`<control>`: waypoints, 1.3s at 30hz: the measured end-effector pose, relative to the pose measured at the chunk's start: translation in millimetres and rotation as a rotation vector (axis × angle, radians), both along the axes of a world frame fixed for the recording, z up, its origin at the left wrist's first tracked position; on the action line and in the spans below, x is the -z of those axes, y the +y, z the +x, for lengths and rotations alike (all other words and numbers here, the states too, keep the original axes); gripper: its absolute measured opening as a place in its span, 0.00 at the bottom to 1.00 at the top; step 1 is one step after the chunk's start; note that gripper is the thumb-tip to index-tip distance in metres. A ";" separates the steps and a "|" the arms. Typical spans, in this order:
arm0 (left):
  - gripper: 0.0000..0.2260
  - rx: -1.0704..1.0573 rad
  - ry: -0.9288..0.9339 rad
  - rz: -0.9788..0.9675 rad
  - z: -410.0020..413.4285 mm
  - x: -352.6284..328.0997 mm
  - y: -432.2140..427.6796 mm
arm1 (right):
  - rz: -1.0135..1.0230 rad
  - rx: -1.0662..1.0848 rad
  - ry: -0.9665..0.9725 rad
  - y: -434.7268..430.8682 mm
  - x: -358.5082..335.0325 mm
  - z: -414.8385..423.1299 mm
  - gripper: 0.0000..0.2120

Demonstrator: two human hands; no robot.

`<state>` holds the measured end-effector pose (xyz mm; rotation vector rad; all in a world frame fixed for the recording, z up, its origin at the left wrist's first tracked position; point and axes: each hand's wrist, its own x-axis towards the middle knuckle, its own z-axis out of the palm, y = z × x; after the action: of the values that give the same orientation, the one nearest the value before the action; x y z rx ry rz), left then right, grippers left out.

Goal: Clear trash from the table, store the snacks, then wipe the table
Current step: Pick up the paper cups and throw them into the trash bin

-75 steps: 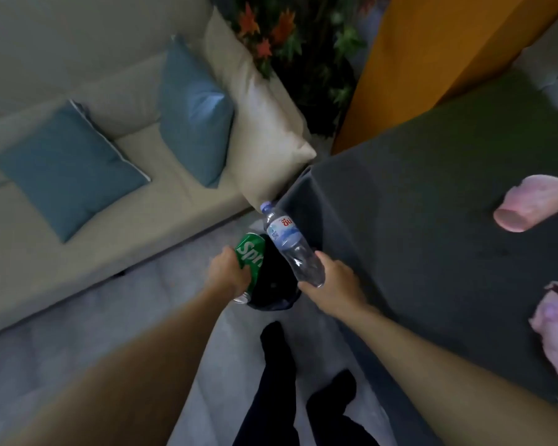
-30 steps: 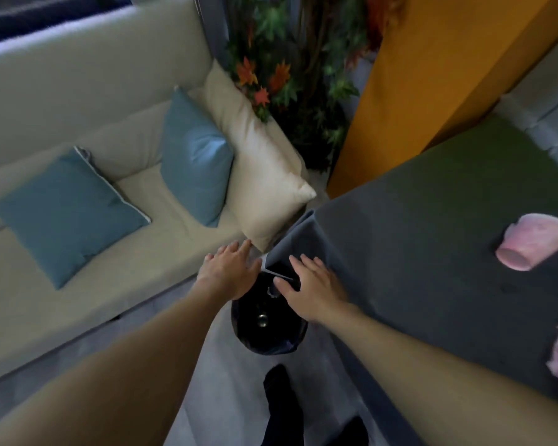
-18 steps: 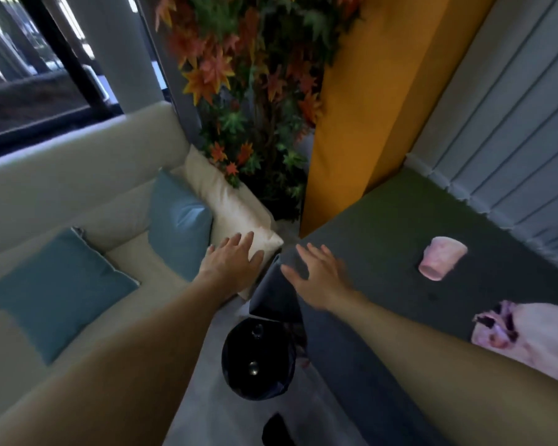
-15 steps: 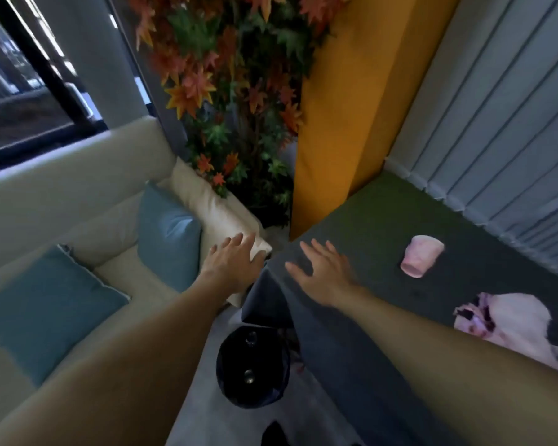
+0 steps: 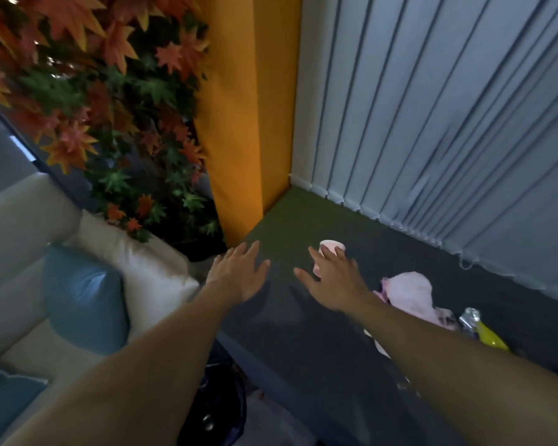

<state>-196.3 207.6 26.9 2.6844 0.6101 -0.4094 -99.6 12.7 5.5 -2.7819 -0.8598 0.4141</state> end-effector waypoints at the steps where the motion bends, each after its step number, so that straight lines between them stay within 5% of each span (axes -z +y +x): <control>1: 0.31 0.017 -0.004 -0.003 10.6 1.3 -8.4 | -0.002 0.021 -0.001 -10.7 0.6 6.4 0.37; 13: 0.30 0.137 0.014 -0.079 103.3 22.3 -104.7 | 0.008 0.306 0.056 -131.8 27.9 66.7 0.34; 21: 0.36 0.056 0.065 -0.155 147.0 66.1 -129.1 | 0.103 0.441 0.091 -193.6 57.6 88.4 0.33; 30: 0.27 -0.085 0.050 -0.129 171.8 105.2 -156.5 | 0.148 0.487 0.004 -233.4 75.4 97.6 0.29; 39: 0.43 -0.068 0.097 -0.258 187.7 102.0 -184.7 | 0.067 0.587 -0.010 -281.2 78.6 97.5 0.30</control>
<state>-8.6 22.9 -75.1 2.4036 0.6273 -0.5621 -2.0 -268.4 -73.0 -2.7958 -0.0322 0.2585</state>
